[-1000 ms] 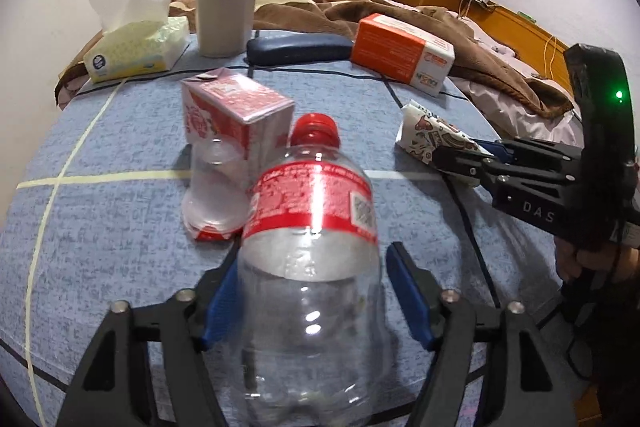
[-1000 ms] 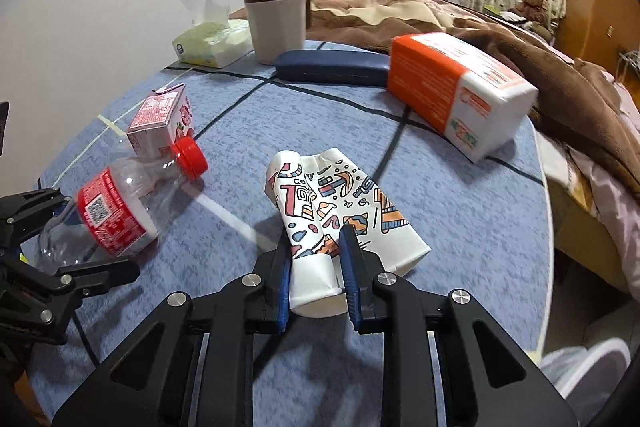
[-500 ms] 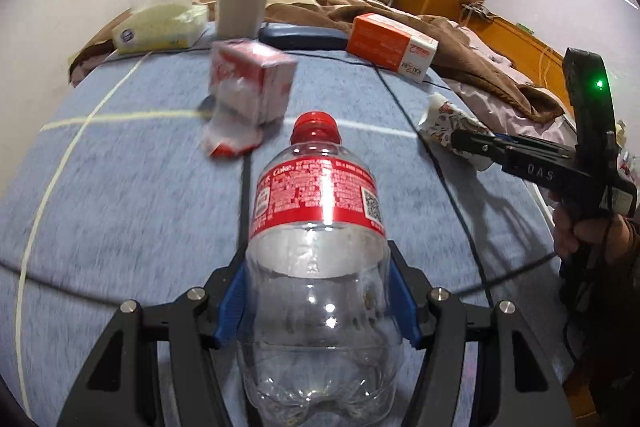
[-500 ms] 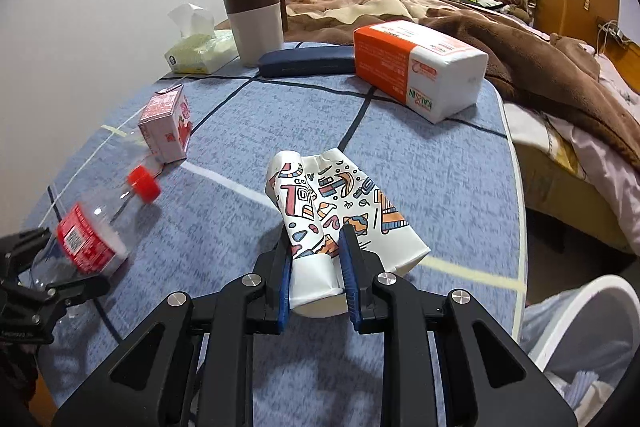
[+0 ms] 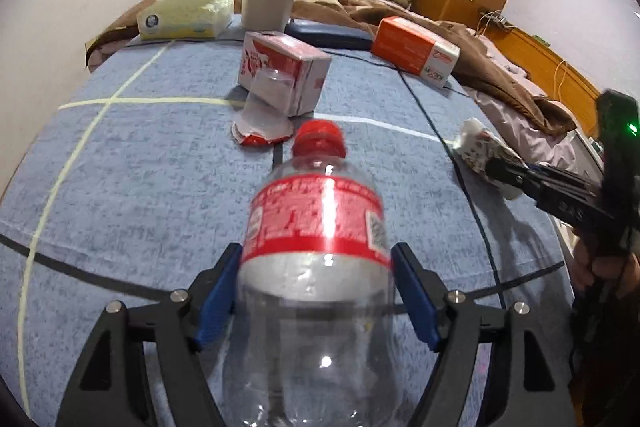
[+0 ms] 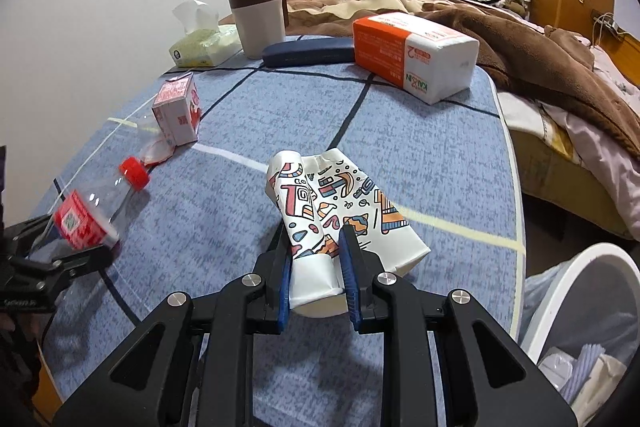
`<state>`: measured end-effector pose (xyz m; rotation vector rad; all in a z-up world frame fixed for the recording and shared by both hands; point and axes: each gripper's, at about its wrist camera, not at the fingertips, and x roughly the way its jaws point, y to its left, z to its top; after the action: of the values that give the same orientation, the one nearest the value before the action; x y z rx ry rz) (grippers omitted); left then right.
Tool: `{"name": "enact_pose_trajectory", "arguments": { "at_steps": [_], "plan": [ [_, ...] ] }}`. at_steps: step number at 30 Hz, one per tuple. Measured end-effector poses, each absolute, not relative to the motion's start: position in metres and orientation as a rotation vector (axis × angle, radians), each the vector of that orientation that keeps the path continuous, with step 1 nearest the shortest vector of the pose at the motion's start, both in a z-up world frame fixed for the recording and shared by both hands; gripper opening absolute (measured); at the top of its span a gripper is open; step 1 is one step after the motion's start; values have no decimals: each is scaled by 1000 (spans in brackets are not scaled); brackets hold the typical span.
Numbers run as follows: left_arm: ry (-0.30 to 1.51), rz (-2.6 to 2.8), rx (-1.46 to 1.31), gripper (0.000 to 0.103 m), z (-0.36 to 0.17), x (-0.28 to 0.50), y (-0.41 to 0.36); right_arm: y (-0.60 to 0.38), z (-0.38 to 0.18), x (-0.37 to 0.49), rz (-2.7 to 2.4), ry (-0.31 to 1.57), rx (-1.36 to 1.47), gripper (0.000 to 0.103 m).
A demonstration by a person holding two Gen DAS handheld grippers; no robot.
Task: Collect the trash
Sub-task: 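Carry the water bottle and patterned wrapper over the white wastebasket with both tools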
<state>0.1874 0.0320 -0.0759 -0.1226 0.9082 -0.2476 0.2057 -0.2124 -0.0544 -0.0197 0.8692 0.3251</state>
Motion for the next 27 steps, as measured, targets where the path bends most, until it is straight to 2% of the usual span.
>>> {"name": "enact_pose_trajectory", "arguments": {
  "at_steps": [4,6,15,27],
  "plan": [
    [915,-252,-93,74,-75,189,25,-215,-54,199,318,864,-18,22],
    [912,-258,-98,64,-74,188,23,-216,-53,196,313,861,-23,22],
    [883,-261,-90,64,-63,179,8,-229,-45,177,298,831,17,22],
    [787,-336,-19,64,-22,158,-42,-268,-18,138,220,755,64,22]
  ]
}}
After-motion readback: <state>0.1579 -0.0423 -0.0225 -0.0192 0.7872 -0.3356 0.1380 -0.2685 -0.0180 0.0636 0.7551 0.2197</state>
